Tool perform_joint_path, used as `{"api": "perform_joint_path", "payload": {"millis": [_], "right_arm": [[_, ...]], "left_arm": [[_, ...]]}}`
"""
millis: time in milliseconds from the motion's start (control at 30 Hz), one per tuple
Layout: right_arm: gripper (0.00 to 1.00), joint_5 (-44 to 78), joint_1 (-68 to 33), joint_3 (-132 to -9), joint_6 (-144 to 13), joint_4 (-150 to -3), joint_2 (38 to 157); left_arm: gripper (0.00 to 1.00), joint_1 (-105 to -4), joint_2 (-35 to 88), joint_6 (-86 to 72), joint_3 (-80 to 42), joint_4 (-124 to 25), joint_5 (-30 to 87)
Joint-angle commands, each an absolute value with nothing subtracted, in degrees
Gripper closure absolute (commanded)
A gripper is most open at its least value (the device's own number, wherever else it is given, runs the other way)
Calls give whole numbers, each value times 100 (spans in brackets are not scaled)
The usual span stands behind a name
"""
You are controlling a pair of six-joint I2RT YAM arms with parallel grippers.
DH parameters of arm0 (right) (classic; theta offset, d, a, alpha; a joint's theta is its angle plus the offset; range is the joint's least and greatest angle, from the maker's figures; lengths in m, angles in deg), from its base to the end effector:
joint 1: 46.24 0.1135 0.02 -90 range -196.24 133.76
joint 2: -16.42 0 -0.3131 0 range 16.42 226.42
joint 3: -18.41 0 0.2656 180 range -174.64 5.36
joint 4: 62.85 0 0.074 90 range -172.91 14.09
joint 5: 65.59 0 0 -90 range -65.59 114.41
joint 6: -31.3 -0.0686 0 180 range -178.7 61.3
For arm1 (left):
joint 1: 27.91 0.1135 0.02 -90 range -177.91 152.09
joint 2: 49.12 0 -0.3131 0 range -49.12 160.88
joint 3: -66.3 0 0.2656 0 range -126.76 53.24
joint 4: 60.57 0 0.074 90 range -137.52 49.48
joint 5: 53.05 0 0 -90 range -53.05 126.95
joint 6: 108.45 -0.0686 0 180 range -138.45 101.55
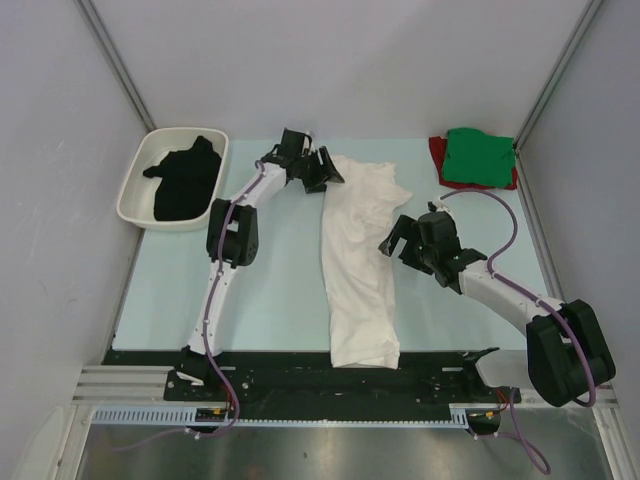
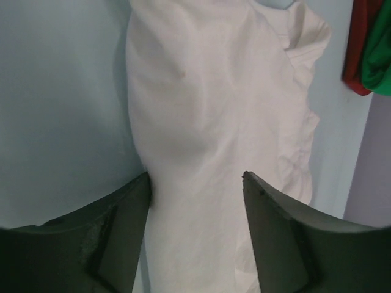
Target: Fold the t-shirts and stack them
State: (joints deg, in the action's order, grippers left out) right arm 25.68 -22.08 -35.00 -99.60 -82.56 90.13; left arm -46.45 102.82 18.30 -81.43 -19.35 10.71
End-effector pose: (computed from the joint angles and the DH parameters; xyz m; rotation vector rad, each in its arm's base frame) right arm 0.2657 0.1175 0.2302 0.3518 2.3079 0.5634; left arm 0.6126 -0.2374 0.1447 -0.1585 2.4859 -0.9835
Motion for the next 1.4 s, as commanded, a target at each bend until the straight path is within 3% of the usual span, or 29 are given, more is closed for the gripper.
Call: {"api": "perform_joint_path", "payload": {"millis": [0, 67, 100, 167, 200, 500, 1067, 1167, 1267, 1300, 1367], "right_arm": [[0, 2502, -2181, -3437, -9983, -7995, 8964], [0, 2502, -2181, -3446, -9974, -8039, 8911], [0, 2502, -2181, -3437, -9983, -8048, 8893], [0, 2502, -2172, -3428, -9974, -8100, 8841], [0, 2502, -2189, -3428, -9974, -8127, 8788], [0, 2704, -2348, -3419, -9956, -8399, 8471], [0, 2564, -2462, -3428, -10062, -7890, 9183], [0, 2555, -2462, -3428, -10053, -7793, 9315], [0, 2555, -2436, -3419, -9983, -7749, 9411], [0, 2555, -2427, -3419, -9957, -7758, 9412], [0, 2581, -2409, -3428, -9887, -7828, 9324]], "left_arm": [[36, -4742, 10811, 2109, -8272, -1763, 813], [48, -4750, 10864, 2180, -8325, -1781, 777], [62, -4742, 10873, 2197, -8343, -1807, 760], [80, -4742, 10925, 2311, -8343, -1921, 638], [99, -4742, 10934, 2364, -8343, -1965, 619], [100, -4348, 10715, 2575, -8079, -2255, 654], [100, -3353, 11110, 2742, -8615, -2378, 145], [86, -3309, 11119, 2795, -8615, -2527, -13], [53, -3344, 10874, 2760, -8336, -2660, -215], [1, -3379, 10760, 2725, -8221, -2634, -207], [0, -3449, 10172, 2358, -7801, -2180, 55]]}}
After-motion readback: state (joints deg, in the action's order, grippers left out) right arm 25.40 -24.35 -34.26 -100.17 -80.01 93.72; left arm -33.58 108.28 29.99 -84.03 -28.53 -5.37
